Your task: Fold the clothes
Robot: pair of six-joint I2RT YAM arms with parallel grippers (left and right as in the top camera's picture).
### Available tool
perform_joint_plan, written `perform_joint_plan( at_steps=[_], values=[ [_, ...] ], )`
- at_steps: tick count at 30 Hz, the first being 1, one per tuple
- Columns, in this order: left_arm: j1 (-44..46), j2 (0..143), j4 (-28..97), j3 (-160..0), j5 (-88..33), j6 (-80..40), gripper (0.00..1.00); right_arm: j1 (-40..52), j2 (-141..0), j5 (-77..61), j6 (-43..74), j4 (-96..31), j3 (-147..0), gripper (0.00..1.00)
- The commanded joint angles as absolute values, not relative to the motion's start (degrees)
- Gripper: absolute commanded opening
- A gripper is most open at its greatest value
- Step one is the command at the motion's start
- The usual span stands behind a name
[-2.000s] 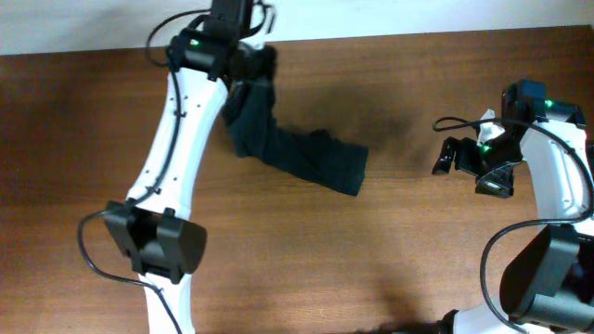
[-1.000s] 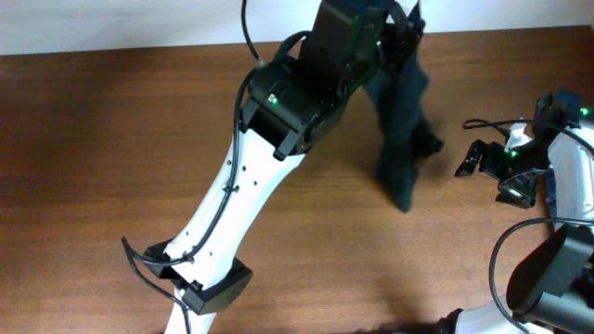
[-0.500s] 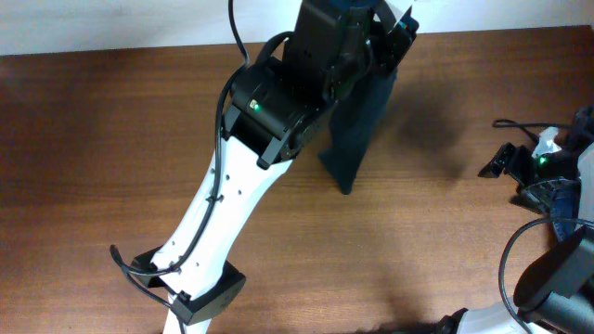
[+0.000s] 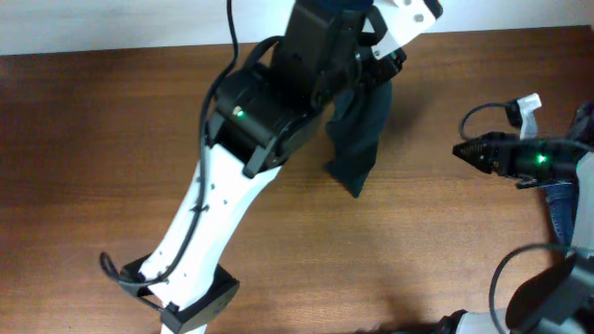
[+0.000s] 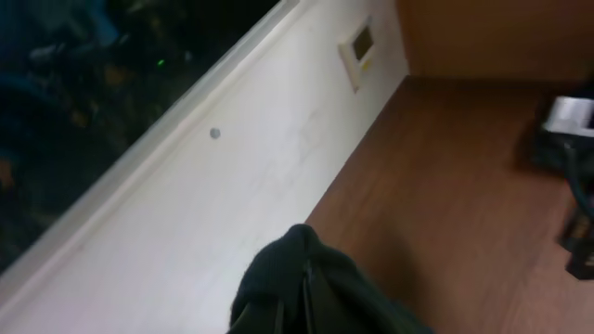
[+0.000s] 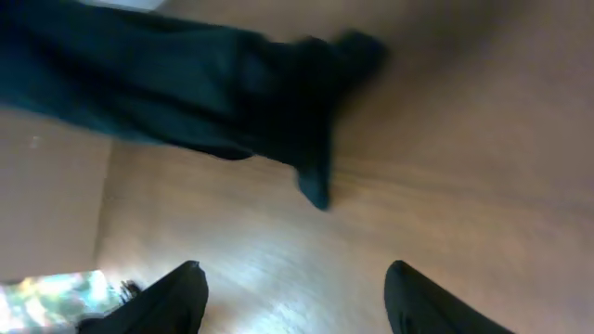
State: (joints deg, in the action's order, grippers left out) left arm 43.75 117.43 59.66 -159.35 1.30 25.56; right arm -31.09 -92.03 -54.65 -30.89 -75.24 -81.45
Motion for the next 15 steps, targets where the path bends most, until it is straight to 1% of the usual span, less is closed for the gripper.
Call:
perform_joint_plan(
  at_steps=[1,4,7,10,13,15],
  values=[
    [42.89,112.73,60.14,-160.81,-7.16,29.26,0.0,-27.35,-89.58,-64.01,-42.89,-73.73,-82.11,0.71],
    [42.59,111.31,60.99,-160.83,-10.83,29.26,0.0,-23.05,-89.56,-64.07,-43.31,-69.25,-82.08,0.71],
    [42.59,109.91,62.63,-160.83,-11.0,29.76,0.0,-19.64,-89.45,-66.0,-43.33,-65.34,-82.21,0.72],
    [42.13,108.88,65.56,-160.83,-10.98,31.83,0.0,-18.11,-89.41,-69.19,-43.31,-63.16,-83.29,0.73],
    [40.75,108.6,68.49,-160.81,-10.94,32.6,0.0,-18.0,-89.21,-71.24,-43.29,-63.77,-84.58,0.79],
    [39.4,108.62,70.02,-160.81,-11.07,32.64,0.0,-18.0,-88.71,-71.64,-43.29,-64.12,-84.68,0.88]
  ],
)
